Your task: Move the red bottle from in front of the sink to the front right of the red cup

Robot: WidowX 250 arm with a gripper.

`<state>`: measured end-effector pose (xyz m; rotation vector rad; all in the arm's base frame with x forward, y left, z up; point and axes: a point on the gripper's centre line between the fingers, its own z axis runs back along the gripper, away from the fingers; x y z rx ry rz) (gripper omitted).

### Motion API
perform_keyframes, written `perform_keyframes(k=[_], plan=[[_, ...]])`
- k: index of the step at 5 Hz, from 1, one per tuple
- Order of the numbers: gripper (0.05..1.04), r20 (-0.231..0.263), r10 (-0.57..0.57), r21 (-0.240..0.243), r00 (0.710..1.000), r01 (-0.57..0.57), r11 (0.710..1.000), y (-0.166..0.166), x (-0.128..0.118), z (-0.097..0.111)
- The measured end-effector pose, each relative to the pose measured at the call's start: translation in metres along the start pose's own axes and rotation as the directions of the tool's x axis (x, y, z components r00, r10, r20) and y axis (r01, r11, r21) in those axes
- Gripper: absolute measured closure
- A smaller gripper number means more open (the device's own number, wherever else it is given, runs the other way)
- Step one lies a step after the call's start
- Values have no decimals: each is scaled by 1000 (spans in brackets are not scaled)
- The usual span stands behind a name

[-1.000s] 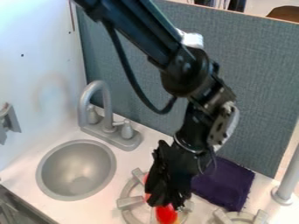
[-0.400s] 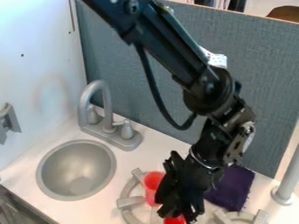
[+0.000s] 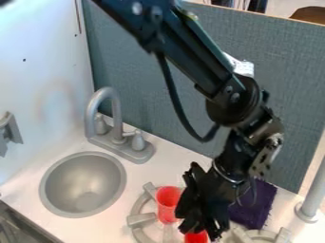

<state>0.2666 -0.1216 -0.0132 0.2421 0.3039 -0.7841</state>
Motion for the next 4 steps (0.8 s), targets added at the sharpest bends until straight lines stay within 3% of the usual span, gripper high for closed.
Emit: perform_keyframes(k=[2,3,4], plan=[[748,-26,-7,5,1000,7,1000,-3,15,-8],[685,-29,-8,4,1000,8,1000,-3,14,-8],[374,-77,11,-2,997,-12,1000,-5,8,-14]])
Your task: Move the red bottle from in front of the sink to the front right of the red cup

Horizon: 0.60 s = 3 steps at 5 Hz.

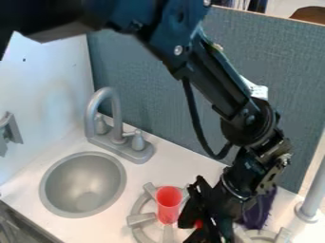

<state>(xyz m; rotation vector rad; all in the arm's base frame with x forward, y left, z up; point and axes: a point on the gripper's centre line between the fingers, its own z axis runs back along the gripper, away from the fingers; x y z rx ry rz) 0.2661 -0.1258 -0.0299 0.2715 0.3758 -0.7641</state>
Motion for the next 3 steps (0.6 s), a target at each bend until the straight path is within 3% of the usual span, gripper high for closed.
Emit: perform_keyframes(k=[1,2,3], plan=[[105,27,24,-7,999,-24,1000,-2,-12,6],[77,158,90,-76,983,-79,994,10,-30,37],[79,201,169,-98,965,-152,983,30,-54,56]])
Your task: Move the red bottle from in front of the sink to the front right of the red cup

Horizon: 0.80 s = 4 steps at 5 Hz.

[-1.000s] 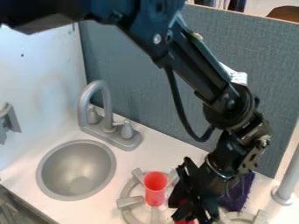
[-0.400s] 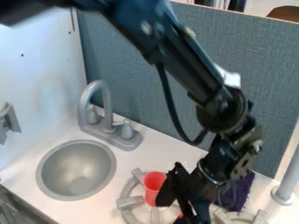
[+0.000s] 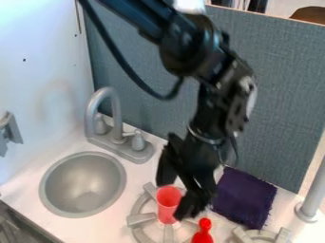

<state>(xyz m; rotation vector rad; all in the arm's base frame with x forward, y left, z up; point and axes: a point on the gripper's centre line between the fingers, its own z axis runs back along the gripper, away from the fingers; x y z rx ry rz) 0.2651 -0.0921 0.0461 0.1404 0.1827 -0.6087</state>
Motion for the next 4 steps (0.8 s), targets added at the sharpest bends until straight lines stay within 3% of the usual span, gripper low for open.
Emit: perform_keyframes(k=[1,2,3,4], plan=[[80,59,-2,12,998,1,1000,6,17,14],[80,64,89,72,994,-94,993,10,50,7],[80,115,177,25,978,-181,983,8,82,-7],[80,125,279,-79,952,-271,959,17,110,-34]])
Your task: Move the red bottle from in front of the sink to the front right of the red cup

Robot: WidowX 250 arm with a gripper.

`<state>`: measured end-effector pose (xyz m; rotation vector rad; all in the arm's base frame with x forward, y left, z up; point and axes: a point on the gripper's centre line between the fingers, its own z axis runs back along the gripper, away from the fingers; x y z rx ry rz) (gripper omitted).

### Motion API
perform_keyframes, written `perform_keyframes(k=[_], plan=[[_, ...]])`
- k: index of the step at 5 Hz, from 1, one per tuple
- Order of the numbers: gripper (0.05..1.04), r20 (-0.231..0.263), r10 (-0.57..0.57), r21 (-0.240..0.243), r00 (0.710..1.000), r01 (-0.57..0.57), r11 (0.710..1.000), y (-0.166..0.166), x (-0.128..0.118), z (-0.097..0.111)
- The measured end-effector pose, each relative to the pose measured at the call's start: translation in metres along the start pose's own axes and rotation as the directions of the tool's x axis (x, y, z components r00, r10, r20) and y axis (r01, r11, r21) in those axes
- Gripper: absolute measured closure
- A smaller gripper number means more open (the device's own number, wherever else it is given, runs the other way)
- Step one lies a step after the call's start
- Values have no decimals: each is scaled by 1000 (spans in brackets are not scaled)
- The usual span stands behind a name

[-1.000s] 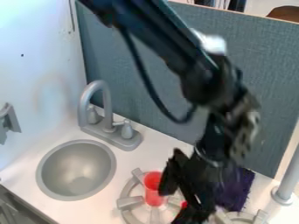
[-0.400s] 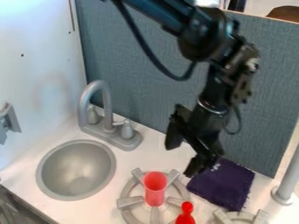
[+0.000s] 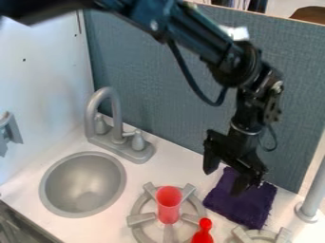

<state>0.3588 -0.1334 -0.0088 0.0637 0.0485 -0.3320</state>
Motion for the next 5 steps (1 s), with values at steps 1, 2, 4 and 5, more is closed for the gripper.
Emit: perform_keyframes(k=[1,2,4,5], plan=[[80,118,139,-110,983,-127,986,-2,20,-13],[80,180,138,-78,974,-126,989,5,20,-24],[80,179,43,91,983,-60,994,0,30,-41],[80,176,41,94,984,-59,994,-3,30,-41]])
